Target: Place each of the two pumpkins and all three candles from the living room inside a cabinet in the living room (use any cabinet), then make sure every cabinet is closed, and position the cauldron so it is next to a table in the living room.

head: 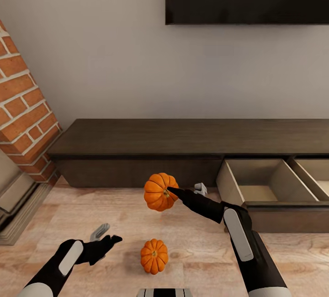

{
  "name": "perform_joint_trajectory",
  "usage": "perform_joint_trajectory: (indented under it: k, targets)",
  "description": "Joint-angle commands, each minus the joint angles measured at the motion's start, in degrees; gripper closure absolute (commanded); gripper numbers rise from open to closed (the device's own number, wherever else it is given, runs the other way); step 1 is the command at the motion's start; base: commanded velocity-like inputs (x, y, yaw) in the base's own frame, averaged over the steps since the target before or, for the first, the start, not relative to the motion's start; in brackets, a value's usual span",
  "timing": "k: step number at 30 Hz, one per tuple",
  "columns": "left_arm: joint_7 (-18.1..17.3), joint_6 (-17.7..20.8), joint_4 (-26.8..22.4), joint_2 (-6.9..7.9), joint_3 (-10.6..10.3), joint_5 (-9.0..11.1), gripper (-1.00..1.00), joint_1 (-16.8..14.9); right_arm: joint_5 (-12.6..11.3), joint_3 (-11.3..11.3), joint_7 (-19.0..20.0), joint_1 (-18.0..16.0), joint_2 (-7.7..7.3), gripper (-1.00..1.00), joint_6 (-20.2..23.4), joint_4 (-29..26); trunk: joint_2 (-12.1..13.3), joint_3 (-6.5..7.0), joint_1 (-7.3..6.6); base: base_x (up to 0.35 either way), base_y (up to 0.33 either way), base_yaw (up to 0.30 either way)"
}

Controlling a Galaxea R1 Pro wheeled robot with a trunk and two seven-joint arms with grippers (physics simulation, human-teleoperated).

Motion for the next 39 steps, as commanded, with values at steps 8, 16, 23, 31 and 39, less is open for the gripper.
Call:
perform_joint_trajectory:
  k: [8,16,23,31,39]
  targets:
    - [-0.1,-7.3,0.0,-0.55,-9.2,-0.6,-1.0,0.0,0.1,3.2,-0.1,0.1,0.01,1.0,0.0,-0.9,-0.1,-1.55,0.18,0.001,0.0,0.0]
    - [-0.2,-10.7,2.2,-2.93,-11.4,-1.0,-1.0,0.0,0.0,6.0,-0.2,0.1,-0.02,1.0,-3.5,-2.5,-0.2,-3.32,0.39,0.0,0.0,0.0]
    - [-0.2,-12.5,4.0,-5.35,-12.4,-1.2,-1.0,0.0,-0.1,5.8,0.1,0.1,-0.59,1.0,-4.7,-3.4,-0.3,-4.87,0.57,0.0,0.0,0.0]
    - [-0.2,-12.6,3.8,-5.6,-12.5,-1.2,-1.0,-0.2,-0.1,4.1,0.2,3.3,-0.87,1.0,-4.6,-7.7,-0.4,-6.65,0.77,0.0,0.0,0.0]
    - [-0.4,-12.5,2.9,-6.3,-12.4,-1.1,-1.0,-0.4,-0.1,4.0,0.1,3.5,-0.71,1.0,-4.6,-7.9,-0.4,-6.65,0.77,0.0,0.0,0.0]
